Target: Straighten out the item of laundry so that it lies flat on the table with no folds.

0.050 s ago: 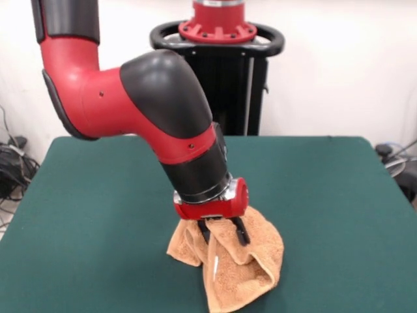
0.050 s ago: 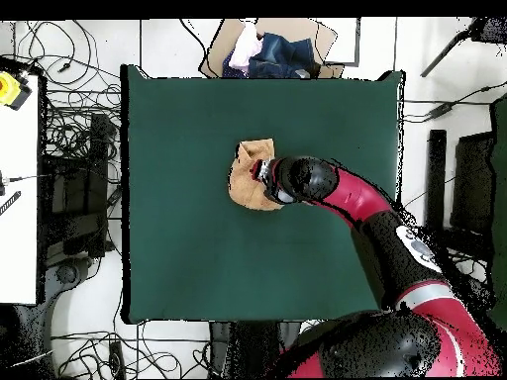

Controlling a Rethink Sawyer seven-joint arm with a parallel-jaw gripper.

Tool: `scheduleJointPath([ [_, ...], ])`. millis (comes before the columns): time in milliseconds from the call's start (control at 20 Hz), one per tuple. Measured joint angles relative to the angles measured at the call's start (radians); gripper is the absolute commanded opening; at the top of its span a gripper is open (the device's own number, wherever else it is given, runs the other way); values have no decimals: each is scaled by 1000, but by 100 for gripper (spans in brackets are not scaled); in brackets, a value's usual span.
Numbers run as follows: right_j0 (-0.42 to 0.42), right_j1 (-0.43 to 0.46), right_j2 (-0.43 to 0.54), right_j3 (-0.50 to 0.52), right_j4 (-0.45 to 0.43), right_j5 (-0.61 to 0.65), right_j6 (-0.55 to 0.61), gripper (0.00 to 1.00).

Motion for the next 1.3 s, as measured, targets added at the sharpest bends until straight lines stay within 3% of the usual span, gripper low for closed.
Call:
scheduleJointPath([
  [50, -1, 5, 3, 0, 0, 0, 0, 100],
  [100, -4, 15, 12, 0, 0, -4, 0, 0],
  [950, -5, 11, 15, 2, 0, -11, 0, 0],
  [1300, 33, -79, -15, 8, 0, -11, 0, 0],
])
